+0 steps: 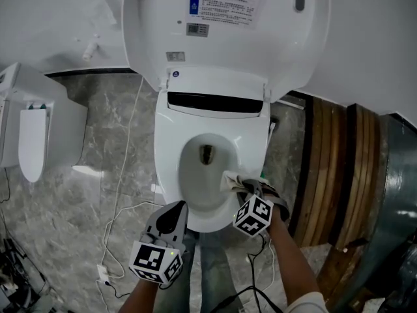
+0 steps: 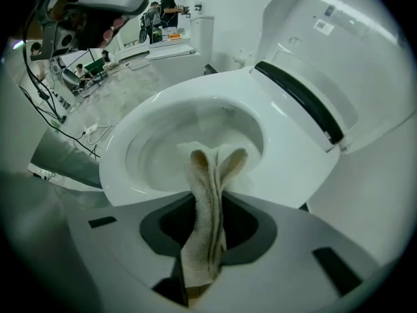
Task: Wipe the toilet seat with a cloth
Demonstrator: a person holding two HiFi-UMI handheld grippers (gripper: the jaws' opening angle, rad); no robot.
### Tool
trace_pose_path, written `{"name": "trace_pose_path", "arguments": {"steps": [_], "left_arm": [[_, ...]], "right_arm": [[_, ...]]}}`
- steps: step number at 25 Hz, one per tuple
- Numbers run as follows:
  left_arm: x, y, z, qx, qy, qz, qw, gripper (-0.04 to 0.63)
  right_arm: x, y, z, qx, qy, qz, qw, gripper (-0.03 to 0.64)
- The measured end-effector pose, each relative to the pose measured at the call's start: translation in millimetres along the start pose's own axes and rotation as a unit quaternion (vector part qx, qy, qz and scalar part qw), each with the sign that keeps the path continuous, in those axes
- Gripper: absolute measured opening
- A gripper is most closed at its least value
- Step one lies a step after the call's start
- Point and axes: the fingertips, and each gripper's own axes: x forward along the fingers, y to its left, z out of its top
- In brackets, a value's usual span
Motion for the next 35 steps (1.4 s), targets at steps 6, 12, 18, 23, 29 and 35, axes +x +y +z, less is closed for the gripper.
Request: {"name": "trace_pose_path", "arguments": {"steps": [6,12,18,23,29,35], "left_arm": [[-8.5,5.7,-6.7,0.001,0.005,-0.004,1.0000,0.010],[-17.1,13.1,-12.0,-0.003,0.001,-0.006,1.0000,0.010],[-23.0,24.5,-12.3,-0.010,-0.004,0.001,0.9999,0.009],[-31.2,37.3,-13.7,-0.020,-0.008,0.012,0.9997,0.009],[-41.1,52.1,-15.1,-0.032,-0.013,0.025,0.9991,0.009],[-48.4,68.7,-16.2,-0.046,-0.020,0.034,0.9982,0.009]], "right_arm": [[-4.0,34.7,-2.6,0.053,-0.008,0.019,0.998,0.097],[-7.1,80.4,-1.9,0.080,-0.015,0.046,0.996,0.097],[-10.4,124.0,5.4,0.091,-0.026,0.073,0.993,0.097],[-12.0,151.2,13.5,0.098,-0.032,0.091,0.991,0.097],[-12.8,176.9,27.2,0.074,-0.031,0.115,0.990,0.097],[-9.3,196.5,49.5,0.048,-0.030,0.133,0.989,0.096]]}}
